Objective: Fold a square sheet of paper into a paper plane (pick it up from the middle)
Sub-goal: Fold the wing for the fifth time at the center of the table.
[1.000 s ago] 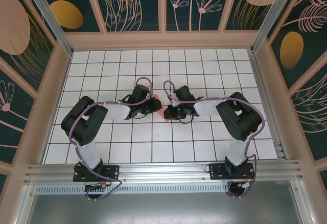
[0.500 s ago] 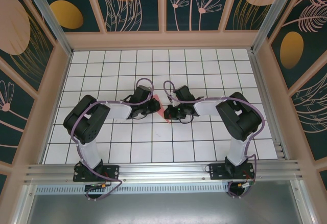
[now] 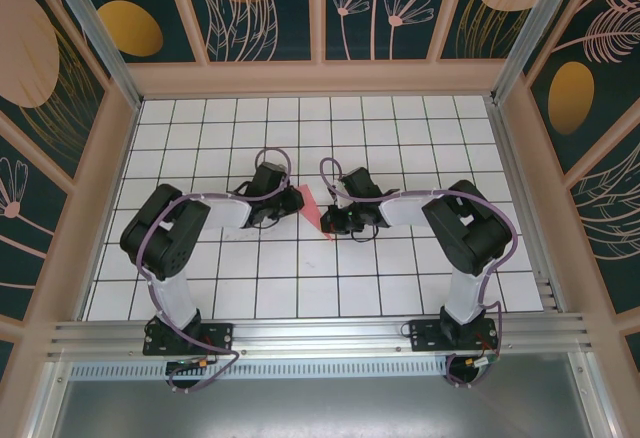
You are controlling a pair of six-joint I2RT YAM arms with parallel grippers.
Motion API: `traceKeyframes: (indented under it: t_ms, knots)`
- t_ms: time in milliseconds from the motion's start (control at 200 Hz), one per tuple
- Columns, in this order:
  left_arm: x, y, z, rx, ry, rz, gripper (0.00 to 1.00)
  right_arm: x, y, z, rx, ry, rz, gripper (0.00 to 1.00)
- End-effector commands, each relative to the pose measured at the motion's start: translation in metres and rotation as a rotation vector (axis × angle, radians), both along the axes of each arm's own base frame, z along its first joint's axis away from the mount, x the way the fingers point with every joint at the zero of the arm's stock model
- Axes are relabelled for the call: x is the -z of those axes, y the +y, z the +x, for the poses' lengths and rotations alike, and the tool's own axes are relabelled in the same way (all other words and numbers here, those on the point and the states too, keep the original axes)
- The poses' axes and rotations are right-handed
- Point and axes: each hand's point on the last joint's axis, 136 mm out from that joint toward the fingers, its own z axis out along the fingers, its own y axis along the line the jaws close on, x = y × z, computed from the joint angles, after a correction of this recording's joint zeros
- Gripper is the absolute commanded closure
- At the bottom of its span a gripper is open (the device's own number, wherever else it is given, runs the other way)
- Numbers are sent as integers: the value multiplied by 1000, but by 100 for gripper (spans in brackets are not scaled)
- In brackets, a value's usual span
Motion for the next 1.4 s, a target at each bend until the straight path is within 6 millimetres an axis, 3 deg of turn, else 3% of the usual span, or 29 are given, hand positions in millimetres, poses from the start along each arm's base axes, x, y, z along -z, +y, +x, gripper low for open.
traceKeyframes:
  t_ms: [0, 405, 721, 1011, 1031, 1111, 1231, 1396]
  knots:
    - [21, 41, 11, -66, 16, 119, 82, 101, -93, -63, 45, 210, -460, 99]
    - [33, 76, 41, -62, 0, 227, 82, 104, -95, -67, 46, 224, -461, 99]
    - [32, 97, 48, -86, -4, 254, 80, 104, -95, -69, 54, 228, -453, 99]
    - [23, 104, 58, -99, -21, 270, 80, 103, -94, -69, 58, 231, -446, 99]
    - [13, 101, 67, -103, -48, 263, 80, 102, -93, -68, 58, 228, -441, 99]
    - [3, 101, 72, -104, -64, 269, 79, 99, -88, -63, 61, 221, -425, 98]
    - [-21, 102, 76, -114, -98, 266, 77, 79, -67, -41, 84, 171, -354, 96]
    - [-61, 98, 74, -134, -143, 199, 72, 12, -22, 13, 137, 22, -180, 86]
